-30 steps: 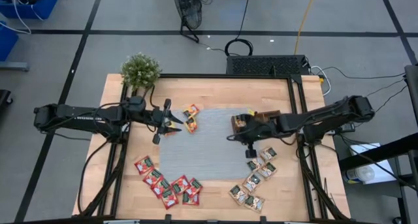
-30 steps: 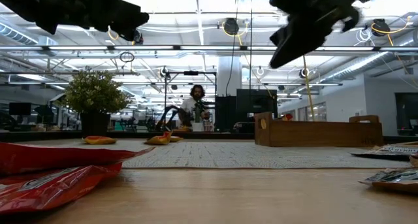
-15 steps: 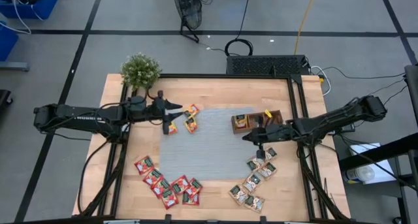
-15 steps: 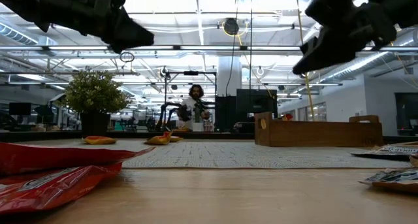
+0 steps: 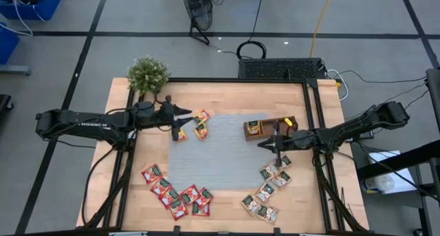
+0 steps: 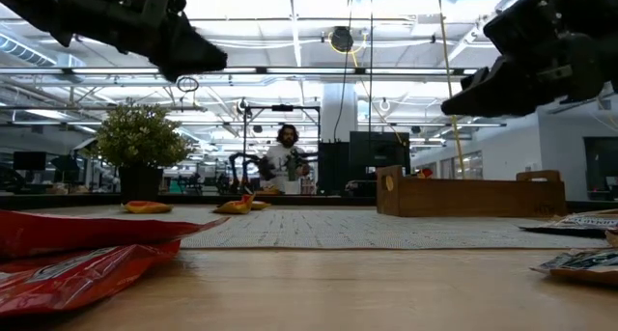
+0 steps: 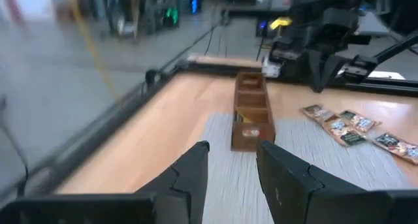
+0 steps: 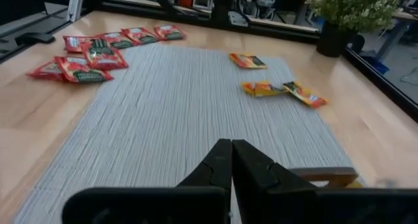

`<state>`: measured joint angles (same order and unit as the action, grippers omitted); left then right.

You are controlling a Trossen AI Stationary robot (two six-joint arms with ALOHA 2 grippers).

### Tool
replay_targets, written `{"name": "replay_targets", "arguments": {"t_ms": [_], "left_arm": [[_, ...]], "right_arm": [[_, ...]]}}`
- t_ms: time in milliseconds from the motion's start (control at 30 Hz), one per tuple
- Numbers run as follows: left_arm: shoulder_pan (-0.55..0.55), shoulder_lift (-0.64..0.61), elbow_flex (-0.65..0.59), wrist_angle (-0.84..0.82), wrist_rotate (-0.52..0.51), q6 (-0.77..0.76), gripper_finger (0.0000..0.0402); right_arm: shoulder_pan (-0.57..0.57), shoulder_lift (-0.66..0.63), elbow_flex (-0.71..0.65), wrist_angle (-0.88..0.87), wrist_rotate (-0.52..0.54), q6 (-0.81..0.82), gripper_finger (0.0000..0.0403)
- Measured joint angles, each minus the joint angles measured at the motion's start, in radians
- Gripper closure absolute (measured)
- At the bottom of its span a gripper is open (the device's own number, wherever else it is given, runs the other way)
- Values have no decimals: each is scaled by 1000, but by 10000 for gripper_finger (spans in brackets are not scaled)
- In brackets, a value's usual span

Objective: Pick & Place Tea
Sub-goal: Put the yellow tea bag into the left section of the wooden organizer

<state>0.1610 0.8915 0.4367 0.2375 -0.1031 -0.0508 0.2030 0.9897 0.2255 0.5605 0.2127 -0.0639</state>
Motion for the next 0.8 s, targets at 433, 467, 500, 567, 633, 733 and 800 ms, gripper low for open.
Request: {"name": "replay_targets", "arguments": {"t_ms": [433,467,500,567,633,733,800], "left_arm": [[7,334,234,-757,69,-143,266],[-6,349,233,-781,77,-163,266],[-20,360,233,-793,75,-187,266],[-46,376,235,-808,57,-230,266],[-72,391,235,-831,45,-252,266],[-102,411,235,-837,8,-280,266],[-115,425,235,-841,-23,-300,266]], "right_arm": [[0,0,-11,19,0,-1,403],[0,0,-11,19,0,-1,403],[0,0,-11,19,0,-1,403],[0,0,-11,19,0,-3,403],[0,0,-11,19,0,-7,403],[0,0,-11,19,0,-8,403],[0,0,-11,19,0,-8,403]]}}
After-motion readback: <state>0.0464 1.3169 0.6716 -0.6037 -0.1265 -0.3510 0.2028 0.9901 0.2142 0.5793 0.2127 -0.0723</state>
